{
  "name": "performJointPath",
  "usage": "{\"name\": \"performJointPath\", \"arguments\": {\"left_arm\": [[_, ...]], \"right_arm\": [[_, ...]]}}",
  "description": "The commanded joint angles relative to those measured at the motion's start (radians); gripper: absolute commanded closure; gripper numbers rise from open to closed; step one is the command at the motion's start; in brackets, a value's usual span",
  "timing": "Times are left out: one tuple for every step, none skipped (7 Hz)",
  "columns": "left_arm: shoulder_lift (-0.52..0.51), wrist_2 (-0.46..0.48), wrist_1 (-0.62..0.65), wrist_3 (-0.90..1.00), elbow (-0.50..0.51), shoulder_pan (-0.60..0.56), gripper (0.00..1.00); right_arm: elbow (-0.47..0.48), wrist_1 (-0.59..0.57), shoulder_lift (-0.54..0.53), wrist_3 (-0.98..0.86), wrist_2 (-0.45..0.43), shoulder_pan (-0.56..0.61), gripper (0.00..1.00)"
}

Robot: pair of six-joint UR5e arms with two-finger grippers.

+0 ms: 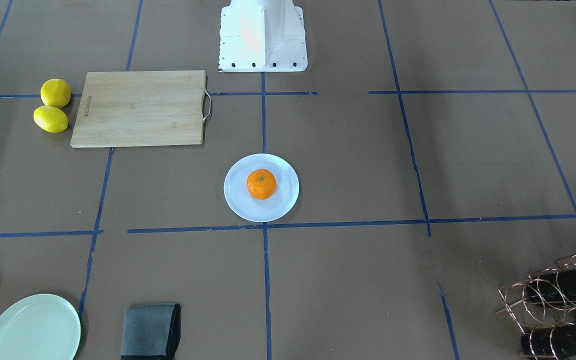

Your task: Pick orange to plate

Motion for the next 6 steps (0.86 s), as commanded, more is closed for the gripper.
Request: {"name": "performJointPath", "arguments": {"left_arm": [[0.014, 0.0, 0.0, 0.0, -0.009, 0.0, 0.0], [0.014, 0.0, 0.0, 0.0, -0.01, -0.001, 0.0], [0.014, 0.0, 0.0, 0.0, -0.011, -0.001, 0.0], [0.015, 0.0, 0.0, 0.0, -0.007, -0.001, 0.0], [0.017, 0.0, 0.0, 0.0, -0.006, -0.001, 0.0], [0.023, 0.0, 0.0, 0.0, -0.007, -0.001, 0.0]], "right_arm": [[-0.005, 0.003, -0.001, 0.002, 0.014, 0.0, 0.0], [-0.009, 0.003, -0.001, 0.003, 0.016, 0.0, 0.0], [-0.007, 0.003, -0.001, 0.003, 0.016, 0.0, 0.0], [-0.007, 0.003, -0.001, 0.005, 0.016, 0.0, 0.0], [-0.007, 0.003, -0.001, 0.006, 0.017, 0.0, 0.0], [-0.009, 0.003, -0.001, 0.006, 0.038, 0.0, 0.0]]}}
